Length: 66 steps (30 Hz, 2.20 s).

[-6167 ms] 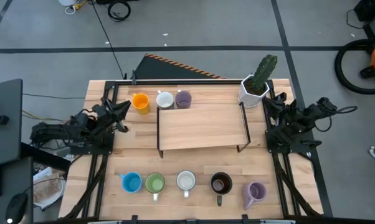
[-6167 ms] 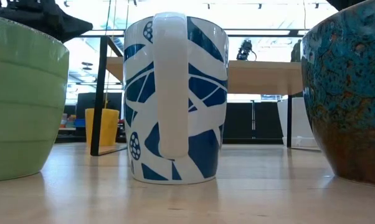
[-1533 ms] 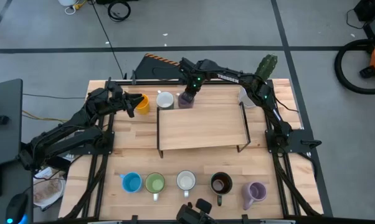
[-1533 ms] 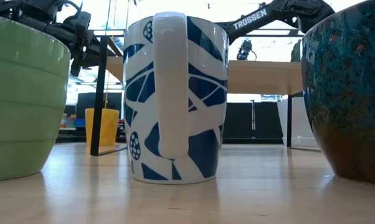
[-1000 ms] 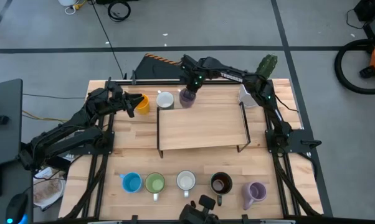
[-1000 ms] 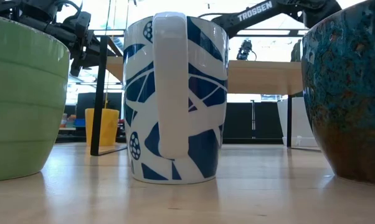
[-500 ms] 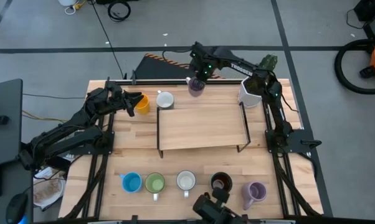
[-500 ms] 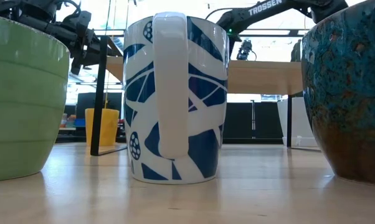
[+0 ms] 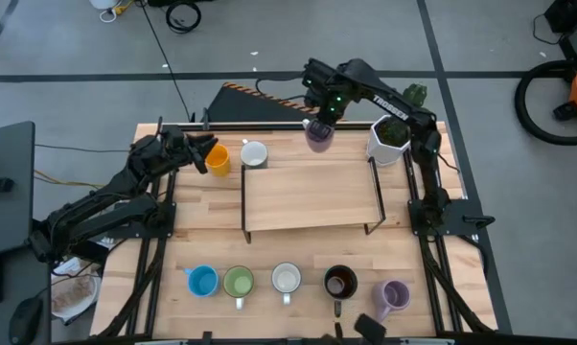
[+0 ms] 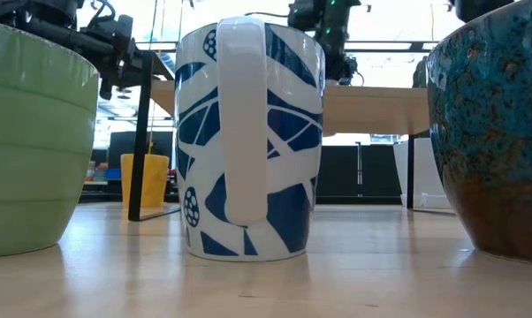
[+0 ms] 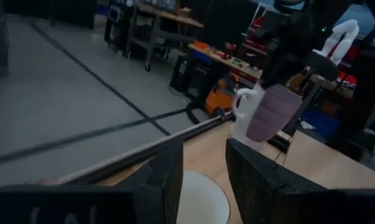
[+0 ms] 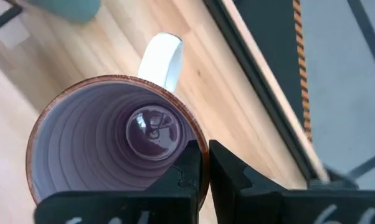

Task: Place coffee mugs
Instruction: Put the top purple mug on the shelf

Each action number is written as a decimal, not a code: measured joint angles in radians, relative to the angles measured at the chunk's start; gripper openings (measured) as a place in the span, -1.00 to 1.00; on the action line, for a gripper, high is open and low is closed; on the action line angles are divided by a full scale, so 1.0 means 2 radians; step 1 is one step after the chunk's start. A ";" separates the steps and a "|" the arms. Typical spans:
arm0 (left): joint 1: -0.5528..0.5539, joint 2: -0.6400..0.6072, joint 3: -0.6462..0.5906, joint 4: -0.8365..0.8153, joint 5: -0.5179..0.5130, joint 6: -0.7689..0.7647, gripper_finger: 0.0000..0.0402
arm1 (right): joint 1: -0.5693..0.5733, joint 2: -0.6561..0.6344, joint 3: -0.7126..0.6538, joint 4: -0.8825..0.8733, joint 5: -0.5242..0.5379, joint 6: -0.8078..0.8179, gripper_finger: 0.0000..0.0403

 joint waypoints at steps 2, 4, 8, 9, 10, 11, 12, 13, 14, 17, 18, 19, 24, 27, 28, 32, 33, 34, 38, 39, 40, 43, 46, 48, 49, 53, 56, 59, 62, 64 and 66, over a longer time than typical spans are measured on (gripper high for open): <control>0.000 0.000 0.000 0.008 0.003 0.013 -0.36 | 0.004 -0.016 0.000 0.008 0.000 0.013 -0.89; 0.000 0.000 0.000 0.015 0.004 0.028 -0.36 | 0.010 -0.037 0.000 0.007 -0.001 0.025 -0.89; 0.000 0.000 0.000 0.036 0.004 0.066 -0.36 | 0.023 -0.076 -0.011 0.008 -0.002 0.073 -0.89; 0.000 0.000 0.000 0.041 0.004 0.076 -0.36 | 0.029 -0.086 -0.019 0.008 -0.006 0.086 -0.89; 0.000 0.000 0.000 0.046 0.004 0.085 -0.36 | 0.034 -0.097 -0.030 0.006 -0.008 0.101 -0.89; 0.000 0.000 0.000 0.050 0.004 0.092 -0.36 | 0.041 -0.109 -0.044 0.006 -0.011 0.117 -0.89; 0.000 0.000 0.000 0.051 0.004 0.101 -0.36 | 0.048 -0.124 -0.061 0.006 -0.012 0.137 -0.89; 0.000 0.000 0.000 0.051 0.004 0.108 -0.36 | 0.055 -0.138 -0.081 0.008 -0.012 0.159 -0.89; 0.000 0.000 0.000 0.051 0.004 0.117 -0.36 | 0.063 -0.154 -0.107 0.008 -0.012 0.182 -0.89; 0.000 0.000 0.000 0.061 -0.007 0.139 -0.36 | 0.086 -0.200 -0.186 0.004 -0.012 0.238 -0.89; 0.000 0.000 0.000 0.069 -0.014 0.139 -0.36 | 0.094 -0.218 -0.209 0.004 -0.011 0.254 -0.89; 0.000 0.000 0.000 0.078 -0.016 0.139 -0.36 | 0.103 -0.235 -0.229 0.004 -0.006 0.269 -0.89; 0.000 0.000 0.000 0.097 -0.017 0.142 -0.36 | 0.143 -0.300 -0.298 0.023 0.036 0.345 -0.89; 0.000 0.000 0.000 0.098 -0.017 0.142 -0.36 | 0.157 -0.320 -0.323 0.030 0.032 0.390 -0.89; 0.000 0.000 0.000 0.098 -0.017 0.142 -0.36 | 0.159 -0.322 -0.328 0.028 0.026 0.405 -0.89; 0.000 0.000 0.000 0.098 -0.017 0.126 -0.36 | 0.161 -0.311 -0.338 0.031 0.002 0.440 -0.89; 0.000 0.000 0.000 0.098 -0.017 0.116 -0.36 | 0.161 -0.305 -0.339 0.030 -0.005 0.443 -0.89; 0.000 0.000 0.000 0.098 -0.017 0.106 -0.36 | 0.161 -0.300 -0.338 0.030 -0.009 0.444 -0.89; 0.000 0.000 0.000 0.098 -0.017 0.082 -0.36 | 0.161 -0.280 -0.322 0.006 -0.009 0.435 -0.89; 0.000 0.000 0.000 0.098 -0.017 0.077 -0.36 | 0.161 -0.280 -0.322 0.004 -0.007 0.429 -0.89; 0.000 0.000 0.000 0.097 -0.017 0.076 -0.36 | 0.161 -0.280 -0.322 0.006 -0.004 0.423 -0.89; 0.000 0.000 0.000 0.095 -0.017 0.076 -0.36 | 0.152 -0.280 -0.321 0.007 0.001 0.412 -0.89; 0.000 0.000 0.000 0.093 -0.017 0.076 -0.36 | 0.141 -0.279 -0.321 0.006 0.005 0.380 -0.89; 0.000 0.000 0.000 0.091 -0.017 0.076 -0.36 | 0.133 -0.279 -0.321 0.006 0.009 0.355 -0.89; 0.000 0.000 0.000 0.091 -0.017 0.076 -0.36 | 0.129 -0.280 -0.321 0.006 0.013 0.342 -0.89; 0.000 0.000 0.000 0.091 -0.017 0.076 -0.36 | 0.111 -0.282 -0.321 0.006 0.012 0.314 -0.90; 0.000 0.000 0.000 0.091 -0.017 0.076 -0.36 | 0.100 -0.282 -0.324 0.007 0.013 0.309 -0.90; 0.000 0.000 0.000 0.091 -0.017 0.076 -0.36 | 0.091 -0.291 -0.347 0.007 0.010 0.303 -0.90; 0.000 0.000 0.000 0.087 -0.017 0.076 -0.36 | 0.087 -0.309 -0.366 0.005 0.010 0.303 -0.90; 0.000 0.000 0.000 0.088 -0.017 0.076 -0.36 | 0.086 -0.318 -0.371 0.005 0.021 0.303 -0.90; 0.000 0.000 0.000 0.087 -0.017 0.076 -0.36 | 0.085 -0.325 -0.374 0.008 0.027 0.303 -0.90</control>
